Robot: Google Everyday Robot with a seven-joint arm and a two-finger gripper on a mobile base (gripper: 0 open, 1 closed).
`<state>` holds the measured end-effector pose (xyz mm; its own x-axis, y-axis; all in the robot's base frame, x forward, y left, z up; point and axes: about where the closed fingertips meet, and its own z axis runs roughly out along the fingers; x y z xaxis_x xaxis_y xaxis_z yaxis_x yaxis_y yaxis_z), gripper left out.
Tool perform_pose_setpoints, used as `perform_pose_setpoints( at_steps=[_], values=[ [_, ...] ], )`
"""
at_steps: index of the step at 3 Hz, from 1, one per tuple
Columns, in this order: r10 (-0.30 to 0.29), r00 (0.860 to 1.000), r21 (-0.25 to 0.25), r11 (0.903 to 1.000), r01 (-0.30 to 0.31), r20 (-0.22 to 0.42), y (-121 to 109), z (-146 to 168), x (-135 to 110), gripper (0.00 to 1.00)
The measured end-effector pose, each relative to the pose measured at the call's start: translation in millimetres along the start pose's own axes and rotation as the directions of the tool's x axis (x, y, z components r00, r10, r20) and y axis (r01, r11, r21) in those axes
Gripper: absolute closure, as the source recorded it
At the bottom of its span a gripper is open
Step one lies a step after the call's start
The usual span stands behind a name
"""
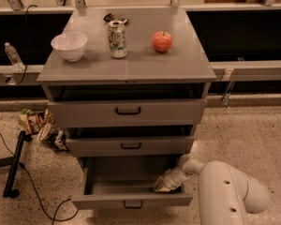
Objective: Open bottom drawer
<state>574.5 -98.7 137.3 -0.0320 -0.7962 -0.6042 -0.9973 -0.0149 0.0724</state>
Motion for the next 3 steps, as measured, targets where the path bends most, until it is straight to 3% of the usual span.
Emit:
perform_pose_setpoints(
  at_steps=[1, 2, 3],
  values=[
    [0.017, 1.000, -0.062, 0.9979, -0.017, -0.004, 27.9, 5.4, 5.0, 1.00],
    [0.017, 1.000, -0.062, 0.9979, -0.017, -0.005, 26.8, 5.0, 5.4, 1.00],
    [0.045, 0.999, -0.106, 0.9933, -0.046, -0.017, 56.0, 4.7, 10.9, 1.00]
  ],
)
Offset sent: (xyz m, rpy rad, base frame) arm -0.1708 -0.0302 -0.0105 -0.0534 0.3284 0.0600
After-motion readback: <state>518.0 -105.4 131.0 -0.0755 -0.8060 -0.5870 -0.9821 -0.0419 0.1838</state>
